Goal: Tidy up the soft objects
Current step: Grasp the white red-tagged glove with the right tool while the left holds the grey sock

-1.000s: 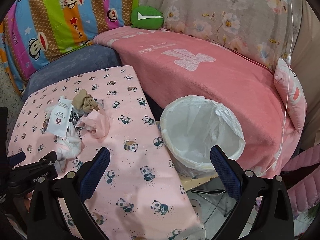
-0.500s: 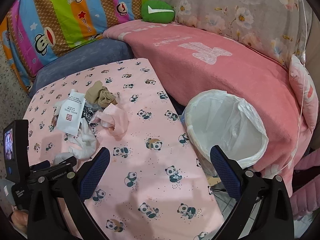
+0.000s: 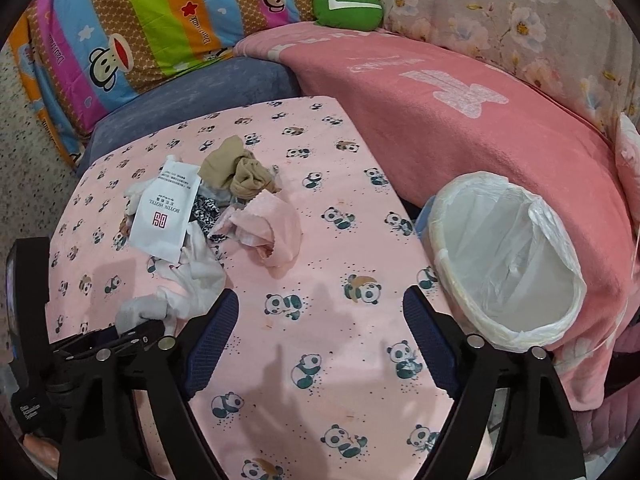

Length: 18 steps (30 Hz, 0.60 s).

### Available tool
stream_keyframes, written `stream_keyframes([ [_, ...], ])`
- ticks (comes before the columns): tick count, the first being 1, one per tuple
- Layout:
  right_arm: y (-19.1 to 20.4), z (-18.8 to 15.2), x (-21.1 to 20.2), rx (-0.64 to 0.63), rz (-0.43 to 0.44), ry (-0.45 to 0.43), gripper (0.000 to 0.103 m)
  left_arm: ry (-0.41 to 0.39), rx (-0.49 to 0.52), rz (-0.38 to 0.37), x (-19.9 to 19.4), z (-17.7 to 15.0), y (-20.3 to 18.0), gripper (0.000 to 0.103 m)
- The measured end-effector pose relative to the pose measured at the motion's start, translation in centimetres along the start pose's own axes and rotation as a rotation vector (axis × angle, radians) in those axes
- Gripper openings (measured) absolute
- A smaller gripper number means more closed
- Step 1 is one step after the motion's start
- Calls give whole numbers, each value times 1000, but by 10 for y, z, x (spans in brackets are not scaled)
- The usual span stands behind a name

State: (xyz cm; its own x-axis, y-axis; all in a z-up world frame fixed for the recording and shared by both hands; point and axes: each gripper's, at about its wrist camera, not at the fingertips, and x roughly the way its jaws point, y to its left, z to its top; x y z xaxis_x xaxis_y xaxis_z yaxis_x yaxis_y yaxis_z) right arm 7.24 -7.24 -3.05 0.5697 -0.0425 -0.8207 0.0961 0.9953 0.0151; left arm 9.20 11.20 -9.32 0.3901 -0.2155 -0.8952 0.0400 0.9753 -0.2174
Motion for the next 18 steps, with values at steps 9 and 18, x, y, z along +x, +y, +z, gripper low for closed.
stream_keyframes([
  [9, 43, 6, 46, -45, 171, 85, 46, -84, 6, 7, -31, 20, 14, 35],
  [18, 69, 11, 92, -53, 228, 163, 34, -149, 28, 92, -37, 38, 25, 35],
])
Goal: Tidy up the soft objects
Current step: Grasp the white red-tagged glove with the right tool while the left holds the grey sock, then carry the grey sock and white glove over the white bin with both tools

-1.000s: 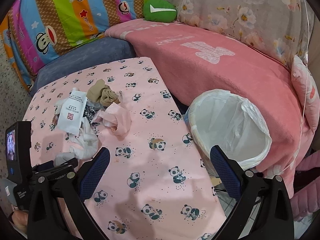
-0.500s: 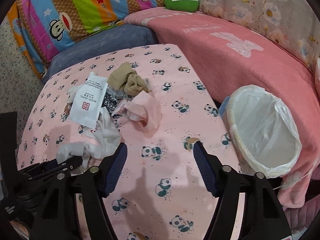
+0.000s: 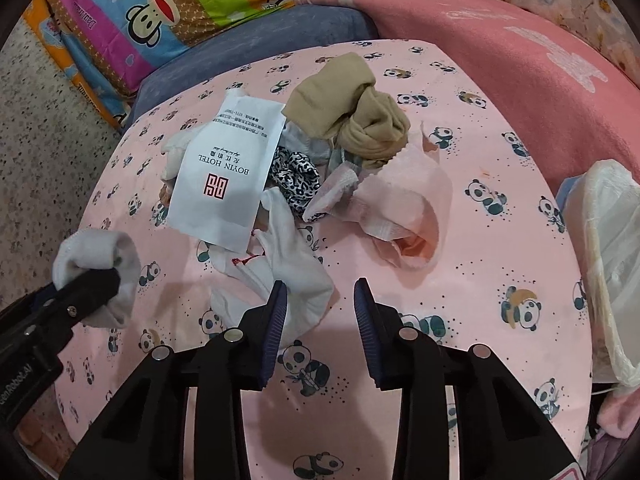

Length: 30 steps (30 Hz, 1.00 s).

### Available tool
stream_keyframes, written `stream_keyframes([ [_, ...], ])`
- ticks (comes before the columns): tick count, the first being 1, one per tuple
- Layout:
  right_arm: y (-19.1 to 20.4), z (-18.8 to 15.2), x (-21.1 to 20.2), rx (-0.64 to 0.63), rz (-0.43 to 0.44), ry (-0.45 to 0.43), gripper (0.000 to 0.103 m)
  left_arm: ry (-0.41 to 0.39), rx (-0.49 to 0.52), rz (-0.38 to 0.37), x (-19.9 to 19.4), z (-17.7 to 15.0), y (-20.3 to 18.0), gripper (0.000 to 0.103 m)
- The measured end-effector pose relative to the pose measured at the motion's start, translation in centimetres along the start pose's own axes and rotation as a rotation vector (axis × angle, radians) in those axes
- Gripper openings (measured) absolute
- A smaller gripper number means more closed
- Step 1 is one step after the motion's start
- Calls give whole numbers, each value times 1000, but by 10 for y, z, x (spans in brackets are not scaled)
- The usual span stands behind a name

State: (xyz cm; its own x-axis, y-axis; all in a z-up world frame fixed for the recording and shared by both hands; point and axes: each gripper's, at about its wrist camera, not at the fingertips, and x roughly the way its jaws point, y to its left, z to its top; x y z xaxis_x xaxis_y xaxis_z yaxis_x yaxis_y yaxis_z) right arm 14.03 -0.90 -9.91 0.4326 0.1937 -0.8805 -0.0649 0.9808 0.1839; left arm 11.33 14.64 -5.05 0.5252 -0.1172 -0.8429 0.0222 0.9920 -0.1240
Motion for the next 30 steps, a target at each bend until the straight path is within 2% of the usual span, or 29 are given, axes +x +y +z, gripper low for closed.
stream_keyframes([
  [1, 0, 0, 4, 1, 5, 6, 34, -1, 0, 3, 0, 1, 1, 35],
  [3, -1, 1, 13, 11, 18, 25, 24, 1, -2, 6, 1, 2, 3, 35],
  [4, -1, 1, 17, 17, 24, 35, 24, 2, -4, 8, 2, 3, 4, 35],
  [6, -2, 0, 21, 24, 46, 38, 11, 3, -2, 13, 2, 4, 3, 35],
  [8, -3, -1, 19, 26, 60, 31, 8, 2, 2, 13, 2, 5, 2, 35],
  [14, -10, -2, -15, 24, 85, -33, 7, -11, 29, 8, -6, 8, -14, 35],
  [19, -29, -7, -60, 59, 83, -105, 7, -31, 74, -5, -16, 11, -40, 35],
  [26, -79, -16, -122, 152, 23, -224, 7, -55, 176, -43, -26, 12, -99, 35],
  [30, -116, -21, -151, 221, -43, -287, 7, -67, 245, -73, -29, 10, -138, 35],
])
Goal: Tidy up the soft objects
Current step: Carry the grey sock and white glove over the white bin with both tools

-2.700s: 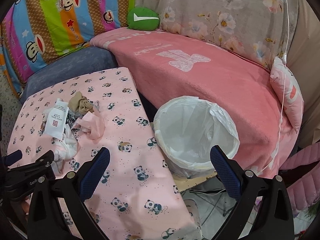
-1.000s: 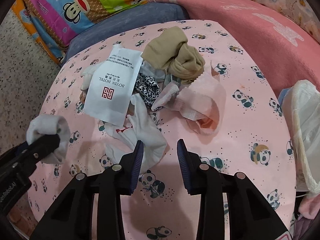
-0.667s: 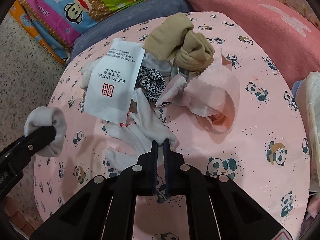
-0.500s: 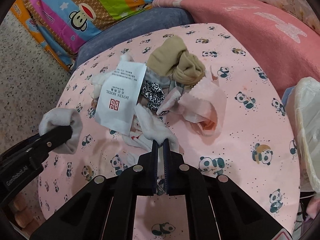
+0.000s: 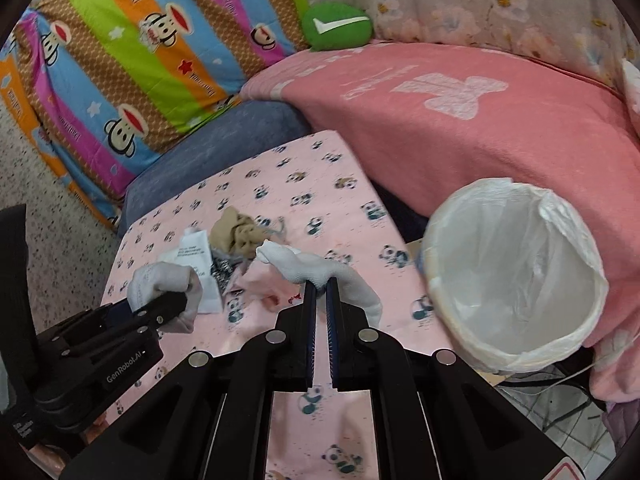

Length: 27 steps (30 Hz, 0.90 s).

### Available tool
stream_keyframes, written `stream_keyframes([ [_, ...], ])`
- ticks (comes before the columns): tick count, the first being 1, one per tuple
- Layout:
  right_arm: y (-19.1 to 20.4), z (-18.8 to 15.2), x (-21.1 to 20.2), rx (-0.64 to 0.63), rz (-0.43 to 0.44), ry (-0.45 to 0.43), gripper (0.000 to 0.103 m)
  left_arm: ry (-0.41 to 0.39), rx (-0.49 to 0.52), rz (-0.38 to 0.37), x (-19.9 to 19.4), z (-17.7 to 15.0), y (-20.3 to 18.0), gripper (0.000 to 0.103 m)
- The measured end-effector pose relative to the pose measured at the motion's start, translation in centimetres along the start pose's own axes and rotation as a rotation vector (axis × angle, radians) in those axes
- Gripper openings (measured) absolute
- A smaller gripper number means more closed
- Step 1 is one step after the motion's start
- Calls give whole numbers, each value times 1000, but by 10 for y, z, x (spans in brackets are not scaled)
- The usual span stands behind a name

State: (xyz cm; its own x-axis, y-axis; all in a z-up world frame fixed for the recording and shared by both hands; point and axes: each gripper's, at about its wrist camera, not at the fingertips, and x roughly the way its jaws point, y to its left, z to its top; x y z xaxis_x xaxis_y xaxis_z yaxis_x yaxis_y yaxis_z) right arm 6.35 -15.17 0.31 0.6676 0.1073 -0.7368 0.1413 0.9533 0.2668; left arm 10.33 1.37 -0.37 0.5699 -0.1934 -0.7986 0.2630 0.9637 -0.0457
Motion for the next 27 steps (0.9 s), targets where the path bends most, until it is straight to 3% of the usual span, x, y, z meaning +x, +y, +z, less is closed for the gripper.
stream_keyframes([
  [6, -63, 9, -24, 109, -107, -61, 7, -21, 106, -55, 4, 13, -63, 36],
  [14, -137, 13, -33, 229, -216, -80, 7, -12, 219, -162, 19, 26, -134, 36],
  [27, -190, 16, -22, 302, -266, -66, 7, 32, 333, -288, 48, 42, -198, 37],
])
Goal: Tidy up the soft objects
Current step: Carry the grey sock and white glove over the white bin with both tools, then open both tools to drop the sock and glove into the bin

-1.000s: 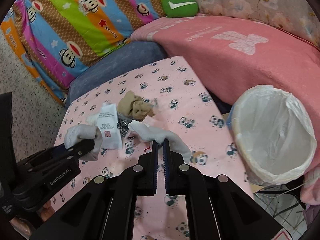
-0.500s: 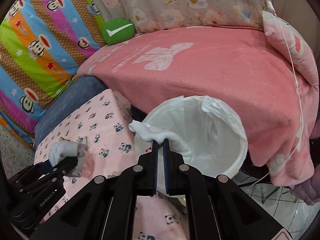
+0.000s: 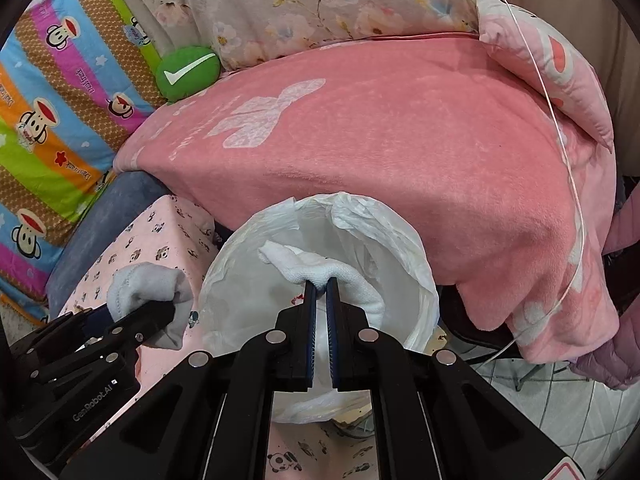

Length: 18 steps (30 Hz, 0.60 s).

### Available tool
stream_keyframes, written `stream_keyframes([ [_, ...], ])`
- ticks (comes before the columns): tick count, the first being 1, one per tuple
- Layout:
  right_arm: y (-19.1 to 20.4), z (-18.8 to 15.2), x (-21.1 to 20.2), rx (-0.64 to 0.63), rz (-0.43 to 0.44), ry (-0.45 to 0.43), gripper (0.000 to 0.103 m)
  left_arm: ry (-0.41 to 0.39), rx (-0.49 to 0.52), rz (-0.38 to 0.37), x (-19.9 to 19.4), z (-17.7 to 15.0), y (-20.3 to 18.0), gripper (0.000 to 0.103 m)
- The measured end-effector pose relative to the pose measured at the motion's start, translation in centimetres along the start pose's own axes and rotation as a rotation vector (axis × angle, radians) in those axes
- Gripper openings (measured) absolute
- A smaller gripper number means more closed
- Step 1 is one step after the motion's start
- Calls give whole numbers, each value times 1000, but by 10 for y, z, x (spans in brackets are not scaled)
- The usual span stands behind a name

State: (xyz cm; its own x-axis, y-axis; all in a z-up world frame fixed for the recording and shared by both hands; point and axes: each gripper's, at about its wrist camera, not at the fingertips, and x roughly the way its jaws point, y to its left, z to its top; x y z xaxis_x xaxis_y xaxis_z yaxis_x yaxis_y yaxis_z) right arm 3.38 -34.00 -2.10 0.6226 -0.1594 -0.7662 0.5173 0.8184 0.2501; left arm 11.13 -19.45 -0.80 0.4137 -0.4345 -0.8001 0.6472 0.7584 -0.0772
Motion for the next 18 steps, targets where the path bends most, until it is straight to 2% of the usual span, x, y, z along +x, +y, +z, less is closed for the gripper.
stream_keyframes([
  [4, -2, 4, 5, 6, -11, -1, 7, 19, 12, -27, 8, 6, -4, 42],
  [6, -2, 5, 5, 10, -11, -2, 13, 23, 10, -24, 10, 7, -4, 51],
  [8, -2, 5, 4, 14, -11, -6, 13, 11, 2, -16, 8, 7, -2, 69],
  [10, -1, 5, 4, 12, -14, -10, 17, -7, -12, -5, 4, 7, 1, 77],
  [12, 0, 6, 2, 14, -16, -14, 25, -13, -17, 1, 1, 7, 3, 78],
  [18, 8, 5, -7, 2, -8, -29, 38, -34, -31, 33, -9, 5, 11, 78],
])
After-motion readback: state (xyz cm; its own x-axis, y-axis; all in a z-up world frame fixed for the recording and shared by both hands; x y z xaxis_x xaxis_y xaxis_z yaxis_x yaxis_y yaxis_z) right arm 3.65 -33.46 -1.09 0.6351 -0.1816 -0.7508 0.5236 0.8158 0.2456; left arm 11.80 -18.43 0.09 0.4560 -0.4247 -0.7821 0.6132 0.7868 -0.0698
